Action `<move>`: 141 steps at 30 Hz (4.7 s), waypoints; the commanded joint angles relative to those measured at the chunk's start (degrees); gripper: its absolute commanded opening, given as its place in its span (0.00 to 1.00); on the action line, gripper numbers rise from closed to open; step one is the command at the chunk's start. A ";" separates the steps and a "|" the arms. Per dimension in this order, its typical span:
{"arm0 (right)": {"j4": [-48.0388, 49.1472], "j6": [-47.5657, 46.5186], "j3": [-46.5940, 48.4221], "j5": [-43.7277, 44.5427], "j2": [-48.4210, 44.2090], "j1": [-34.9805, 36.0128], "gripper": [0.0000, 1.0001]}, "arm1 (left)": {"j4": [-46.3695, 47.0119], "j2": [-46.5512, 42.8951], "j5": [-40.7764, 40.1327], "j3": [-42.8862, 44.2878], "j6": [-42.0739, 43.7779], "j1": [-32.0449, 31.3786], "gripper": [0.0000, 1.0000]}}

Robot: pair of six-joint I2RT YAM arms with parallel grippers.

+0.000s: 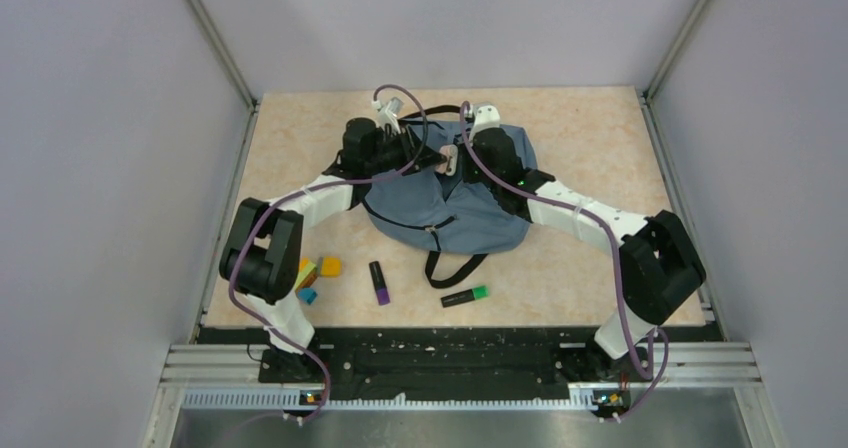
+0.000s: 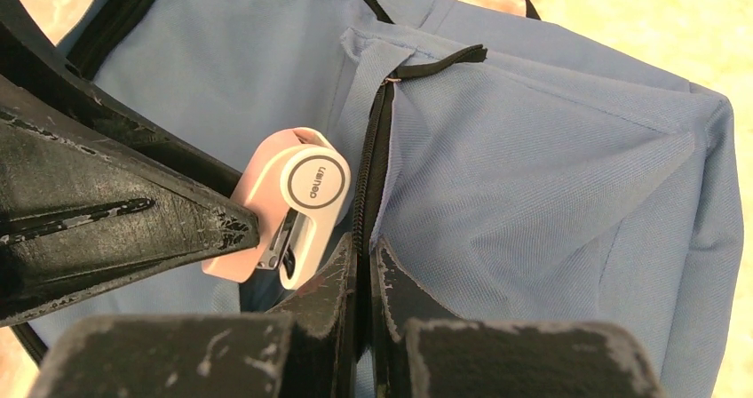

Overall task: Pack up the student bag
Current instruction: Place the stationery in the student bag, then pick up the stationery from the center of the board.

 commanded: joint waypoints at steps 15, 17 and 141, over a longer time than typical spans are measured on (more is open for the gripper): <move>3.86 0.16 1.55 -0.03 -5.39 -0.23 0.00 | 4.80 3.08 1.40 -2.25 -0.05 -0.89 0.04; 3.99 0.28 1.73 -0.30 -5.37 -0.22 0.00 | 5.07 4.21 1.85 -1.73 -0.36 -1.38 0.04; 4.88 1.68 -0.47 -1.35 -4.50 -1.54 0.00 | -53.21 -35.60 -48.36 -32.86 -2.35 -18.31 0.46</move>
